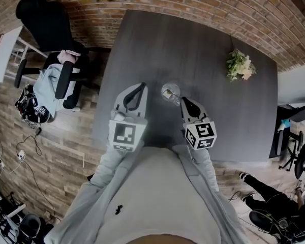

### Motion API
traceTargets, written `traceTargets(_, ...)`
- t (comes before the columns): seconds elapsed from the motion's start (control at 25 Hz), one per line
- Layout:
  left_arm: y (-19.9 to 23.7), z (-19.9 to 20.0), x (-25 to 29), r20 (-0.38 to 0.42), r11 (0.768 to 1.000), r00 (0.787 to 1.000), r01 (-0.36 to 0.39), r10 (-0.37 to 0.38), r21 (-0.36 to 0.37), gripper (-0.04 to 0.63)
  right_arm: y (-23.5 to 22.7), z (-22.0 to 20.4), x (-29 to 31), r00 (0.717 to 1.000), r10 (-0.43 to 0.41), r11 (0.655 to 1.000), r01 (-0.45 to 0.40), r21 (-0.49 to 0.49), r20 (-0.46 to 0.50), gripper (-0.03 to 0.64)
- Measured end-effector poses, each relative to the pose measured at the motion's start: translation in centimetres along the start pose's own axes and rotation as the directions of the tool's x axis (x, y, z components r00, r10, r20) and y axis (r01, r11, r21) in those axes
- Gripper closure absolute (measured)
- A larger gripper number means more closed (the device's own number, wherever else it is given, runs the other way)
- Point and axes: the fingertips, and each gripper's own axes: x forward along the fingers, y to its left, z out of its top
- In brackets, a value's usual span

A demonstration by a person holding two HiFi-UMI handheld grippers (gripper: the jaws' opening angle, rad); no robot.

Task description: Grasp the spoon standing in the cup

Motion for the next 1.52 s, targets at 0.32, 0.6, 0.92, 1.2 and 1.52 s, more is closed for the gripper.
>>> traceTargets(0.32,-0.9,0.7,-1.7,0.023,1.0,1.0,0.002,-0.003,0.011,0.577,0.6,2.6,-2.5,0.996,-0.012,1.0,0.013,-0.013,0.09,0.597)
traceTargets(0.6,-1.1,1.4,-2.8,0.042,1.0,0.999,-0.003,0.004,-0.009,0.577,1.1,6.7,-4.6,0.978,-0.024,0.999,0.032,-0.04,0.205,0.597)
traceTargets(0.92,-0.4,2.0,-3.6,0.061,1.0,0.998,-0.018,0.017,0.013,0.577,1.0,9.9,-7.1,0.959,-0.02,0.996,0.044,-0.076,0.283,0.597)
traceTargets(1.2,0.7,2.0,-3.3,0.066,1.0,0.998,-0.026,0.026,-0.001,0.577,1.1,12.0,-9.1,0.938,-0.031,0.989,0.079,-0.128,0.345,0.597)
traceTargets(1.52,1.1,1.6,-2.3,0.046,1.0,0.999,-0.017,0.018,-0.018,0.577,0.8,12.9,-10.6,0.92,-0.058,0.983,0.121,-0.139,0.387,0.597)
